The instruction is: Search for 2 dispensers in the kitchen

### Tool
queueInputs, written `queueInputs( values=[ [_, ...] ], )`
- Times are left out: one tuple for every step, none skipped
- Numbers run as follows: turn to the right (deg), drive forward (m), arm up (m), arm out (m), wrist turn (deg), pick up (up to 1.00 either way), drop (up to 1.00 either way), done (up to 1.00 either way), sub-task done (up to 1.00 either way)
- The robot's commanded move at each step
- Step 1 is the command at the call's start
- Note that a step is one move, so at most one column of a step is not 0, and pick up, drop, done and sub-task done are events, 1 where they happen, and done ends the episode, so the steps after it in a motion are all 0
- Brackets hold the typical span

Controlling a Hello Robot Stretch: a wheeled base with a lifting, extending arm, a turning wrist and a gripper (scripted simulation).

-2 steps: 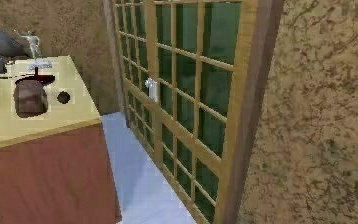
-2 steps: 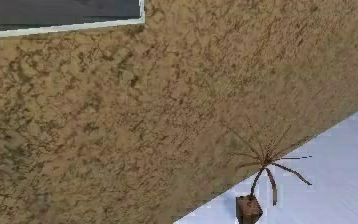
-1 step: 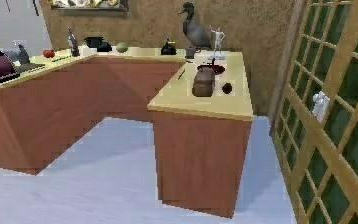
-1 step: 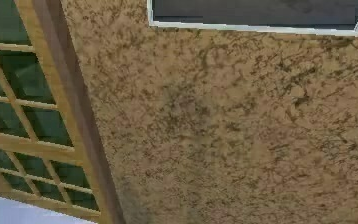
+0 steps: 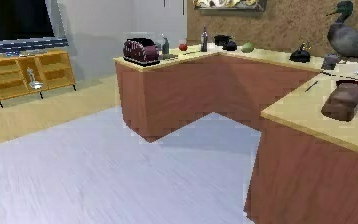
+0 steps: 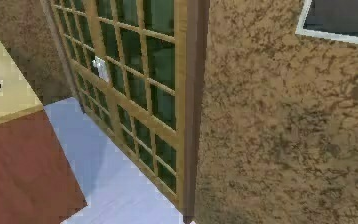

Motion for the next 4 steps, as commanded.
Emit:
queueInputs(
  values=[
    [0.0, 0.80, 0.00, 0.00, 0.0, 0.00, 0.00, 0.00, 0.00],
    [0.0, 0.70, 0.00, 0.00, 0.0, 0.00, 0.00, 0.00, 0.00],
    [0.0, 0.00, 0.00, 0.00, 0.0, 0.00, 0.00, 0.00, 1.00],
    [42.0, 0.00, 0.00, 0.00, 0.0, 0.00, 0.00, 0.00, 0.00]
  ],
)
